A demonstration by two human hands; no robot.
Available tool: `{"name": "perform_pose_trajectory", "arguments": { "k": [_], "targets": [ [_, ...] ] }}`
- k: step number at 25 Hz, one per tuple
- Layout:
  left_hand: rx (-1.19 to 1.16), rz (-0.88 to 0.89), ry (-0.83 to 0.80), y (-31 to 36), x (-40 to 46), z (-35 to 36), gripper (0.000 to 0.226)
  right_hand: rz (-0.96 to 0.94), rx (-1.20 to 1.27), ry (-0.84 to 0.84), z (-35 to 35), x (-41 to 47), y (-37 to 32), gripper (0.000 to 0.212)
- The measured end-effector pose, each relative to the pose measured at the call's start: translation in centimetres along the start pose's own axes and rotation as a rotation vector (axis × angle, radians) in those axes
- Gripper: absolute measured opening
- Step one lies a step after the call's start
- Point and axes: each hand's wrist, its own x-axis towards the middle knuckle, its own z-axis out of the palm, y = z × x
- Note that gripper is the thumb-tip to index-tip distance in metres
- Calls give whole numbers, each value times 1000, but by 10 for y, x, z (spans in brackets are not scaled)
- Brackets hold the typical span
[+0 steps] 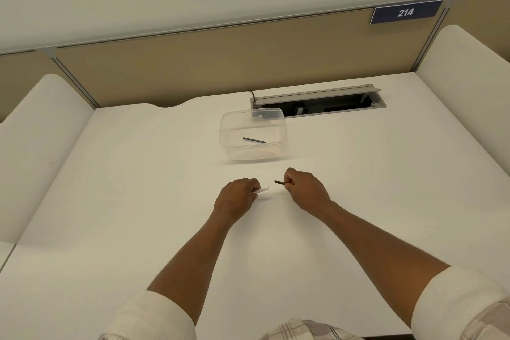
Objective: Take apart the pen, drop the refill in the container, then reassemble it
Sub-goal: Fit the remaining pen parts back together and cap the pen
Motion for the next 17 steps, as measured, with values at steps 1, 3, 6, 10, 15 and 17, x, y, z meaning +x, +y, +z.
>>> {"name": "perform_pose_trajectory", "arguments": {
  "k": [1, 3, 6, 10, 15, 17],
  "targets": [
    [2, 0, 1, 1, 0, -1, 7, -9, 9, -6, 0, -1, -3, 5],
    [4, -2, 2, 1, -1, -2, 7, -28, 14, -18, 0, -2, -7, 4],
    [0, -10, -1, -1, -1, -3, 6, -42, 10, -45, 0, -4, -10, 4],
    [-2, -12, 0, 0, -1, -4, 6, -42, -5, -55, -1, -5, -11, 4],
    [1, -3, -4, 4, -3, -3, 6, -42, -6, -52, -2, -6, -10, 5],
    [2, 3, -4, 4, -4, -4, 6, -43, -10, -53, -2, -6, -10, 4]
  ]
}}
